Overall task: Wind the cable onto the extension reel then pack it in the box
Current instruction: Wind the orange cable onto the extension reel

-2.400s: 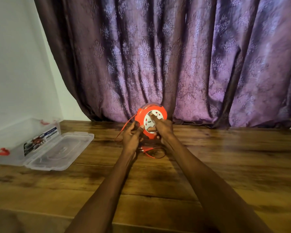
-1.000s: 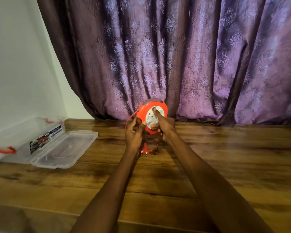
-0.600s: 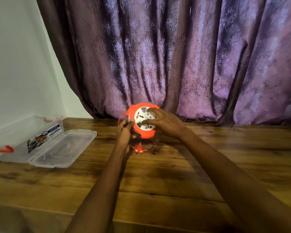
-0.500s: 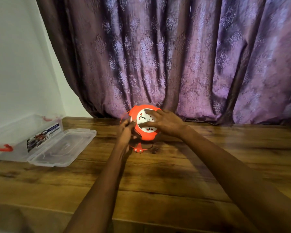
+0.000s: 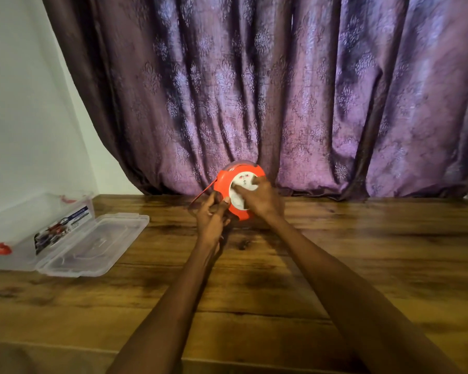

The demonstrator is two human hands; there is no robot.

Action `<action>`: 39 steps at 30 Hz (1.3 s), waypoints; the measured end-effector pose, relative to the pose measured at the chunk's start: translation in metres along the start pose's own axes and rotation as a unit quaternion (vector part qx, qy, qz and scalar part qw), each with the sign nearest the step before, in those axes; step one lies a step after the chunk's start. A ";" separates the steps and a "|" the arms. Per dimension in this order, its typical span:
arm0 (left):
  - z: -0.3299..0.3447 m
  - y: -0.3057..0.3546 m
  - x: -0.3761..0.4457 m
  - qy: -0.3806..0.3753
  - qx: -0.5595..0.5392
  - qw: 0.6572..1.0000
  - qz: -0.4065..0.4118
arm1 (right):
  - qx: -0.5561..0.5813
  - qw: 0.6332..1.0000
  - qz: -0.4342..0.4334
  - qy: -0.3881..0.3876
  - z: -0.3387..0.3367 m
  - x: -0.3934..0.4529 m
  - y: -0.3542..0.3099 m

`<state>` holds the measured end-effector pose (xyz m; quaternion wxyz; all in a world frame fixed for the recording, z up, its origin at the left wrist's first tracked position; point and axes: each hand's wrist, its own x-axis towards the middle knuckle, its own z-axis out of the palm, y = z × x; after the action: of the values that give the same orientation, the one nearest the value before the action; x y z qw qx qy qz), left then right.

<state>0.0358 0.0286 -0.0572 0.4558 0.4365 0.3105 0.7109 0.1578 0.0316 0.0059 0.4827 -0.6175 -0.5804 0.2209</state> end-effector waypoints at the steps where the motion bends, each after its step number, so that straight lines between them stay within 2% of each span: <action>1: 0.001 0.001 -0.001 0.000 -0.010 1.000 0.001 | 0.153 0.986 0.066 -0.017 0.003 0.001 -0.004; 2: 0.002 0.001 -0.001 0.002 -0.021 1.000 -0.001 | 0.258 0.958 0.118 -0.024 0.007 0.002 -0.006; 3: 0.003 0.002 -0.002 0.004 -0.030 1.000 -0.005 | 0.307 0.940 0.148 -0.025 0.009 0.002 -0.007; 4: 0.002 0.002 -0.002 0.004 -0.036 0.999 -0.009 | 0.314 0.936 0.158 -0.026 0.012 0.001 -0.006; 7: -0.005 0.003 0.000 0.014 -0.039 0.999 -0.012 | 0.272 0.954 0.116 -0.048 0.014 -0.001 -0.001; 9: -0.013 0.005 0.004 0.031 -0.035 0.999 -0.019 | 0.179 0.981 0.053 -0.058 0.006 0.002 0.002; 10: -0.015 0.006 0.006 0.037 -0.034 0.998 -0.028 | 0.073 0.997 0.006 -0.038 0.000 0.004 0.006; 11: -0.018 0.007 0.008 0.043 -0.032 0.998 -0.038 | -0.046 0.997 -0.066 -0.003 -0.006 0.004 0.010; 12: -0.020 0.009 0.011 0.051 -0.028 0.997 -0.048 | -0.131 0.977 -0.164 0.029 -0.011 0.004 0.014; 13: -0.023 0.010 0.013 0.058 -0.025 0.996 -0.057 | -0.188 0.942 -0.274 0.037 -0.016 0.004 0.017; 15: -0.025 0.013 0.015 0.054 -0.021 0.996 -0.070 | -0.286 0.849 -0.444 -0.014 -0.025 0.009 0.018; 16: -0.025 0.014 0.014 0.045 -0.021 0.996 -0.078 | -0.334 0.808 -0.484 -0.043 -0.030 0.011 0.016; 19: -0.026 0.015 0.014 0.025 0.000 0.995 -0.094 | -0.455 0.715 -0.523 -0.089 -0.044 0.015 0.001; 21: -0.026 0.013 0.014 0.014 0.018 0.995 -0.098 | -0.530 0.638 -0.551 -0.090 -0.052 0.013 -0.003; 23: -0.026 0.010 0.013 0.002 0.021 0.995 -0.097 | -0.570 0.582 -0.574 -0.085 -0.057 0.013 -0.002; 26: -0.023 0.008 0.010 -0.034 0.011 0.995 -0.096 | -0.592 0.537 -0.597 -0.071 -0.060 0.016 -0.001; 29: -0.021 0.008 0.007 -0.060 0.001 0.995 -0.086 | -0.599 0.510 -0.617 -0.031 -0.060 0.017 0.008; 31: -0.018 0.009 0.005 -0.062 -0.003 0.995 -0.073 | -0.606 0.511 -0.609 0.000 -0.061 0.017 0.013; 33: -0.013 0.007 0.003 -0.063 -0.014 0.995 -0.070 | -0.597 0.543 -0.590 0.029 -0.059 0.019 0.014; 35: -0.007 0.002 0.000 -0.049 -0.002 0.996 -0.070 | -0.569 0.612 -0.548 0.038 -0.055 0.019 0.018; 39: 0.003 -0.001 -0.006 -0.014 -0.005 0.999 -0.052 | -0.441 0.800 -0.401 0.063 -0.035 0.006 0.016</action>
<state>0.0401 0.0236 -0.0587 0.4990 0.4275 0.3228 0.6812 0.1966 0.0281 0.0088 0.2392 -0.4886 -0.7789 -0.3120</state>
